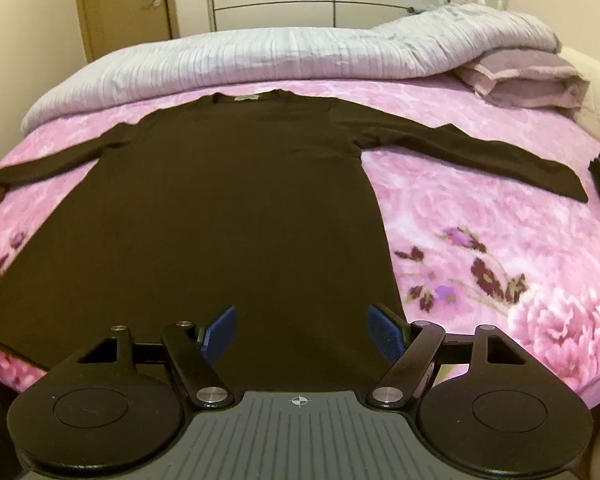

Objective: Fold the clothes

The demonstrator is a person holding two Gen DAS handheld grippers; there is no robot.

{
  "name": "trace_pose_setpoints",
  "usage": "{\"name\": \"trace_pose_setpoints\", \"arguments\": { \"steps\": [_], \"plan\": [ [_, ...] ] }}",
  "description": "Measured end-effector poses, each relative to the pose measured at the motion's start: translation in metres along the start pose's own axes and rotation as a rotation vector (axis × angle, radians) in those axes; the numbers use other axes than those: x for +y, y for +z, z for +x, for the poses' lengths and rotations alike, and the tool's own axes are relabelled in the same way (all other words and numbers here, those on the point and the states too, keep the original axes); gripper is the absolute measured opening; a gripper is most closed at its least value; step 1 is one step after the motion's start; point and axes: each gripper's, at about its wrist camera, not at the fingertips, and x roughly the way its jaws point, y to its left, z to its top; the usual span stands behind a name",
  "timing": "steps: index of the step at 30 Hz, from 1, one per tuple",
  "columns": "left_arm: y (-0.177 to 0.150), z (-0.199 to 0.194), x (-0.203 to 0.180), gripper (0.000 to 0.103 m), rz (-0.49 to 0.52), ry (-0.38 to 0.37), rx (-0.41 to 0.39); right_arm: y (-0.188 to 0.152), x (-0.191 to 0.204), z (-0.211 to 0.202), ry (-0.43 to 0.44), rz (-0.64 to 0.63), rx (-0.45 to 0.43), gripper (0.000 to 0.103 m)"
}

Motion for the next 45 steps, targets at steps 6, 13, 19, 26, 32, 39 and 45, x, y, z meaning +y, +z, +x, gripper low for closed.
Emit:
{"name": "trace_pose_setpoints", "arguments": {
  "steps": [6, 13, 19, 26, 32, 39, 45],
  "plan": [
    [0.009, 0.001, 0.011, 0.095, -0.007, -0.002, -0.019, 0.007, 0.017, 0.009, 0.05, -0.042, -0.001, 0.076],
    [0.048, 0.014, 0.063, 0.095, 0.074, 0.102, -0.118, 0.029, 0.062, 0.028, 0.138, -0.179, -0.033, 0.076],
    [0.095, 0.056, 0.148, 0.093, -0.043, 0.154, -0.138, 0.052, 0.122, 0.056, 0.233, -0.326, -0.063, 0.076],
    [0.165, 0.133, 0.254, 0.067, -0.227, 0.173, -0.135, 0.082, 0.198, 0.119, 0.236, -0.515, -0.14, 0.076],
    [0.192, 0.2, 0.329, 0.059, -0.478, 0.095, -0.037, 0.123, 0.239, 0.192, 0.274, -0.541, -0.11, 0.076],
    [0.197, 0.241, 0.375, 0.05, -0.663, 0.036, 0.007, 0.168, 0.282, 0.253, 0.3, -0.609, -0.135, 0.076],
    [0.19, 0.249, 0.383, 0.025, -0.7, 0.055, 0.037, 0.18, 0.292, 0.268, 0.321, -0.585, -0.143, 0.076]
  ]
}}
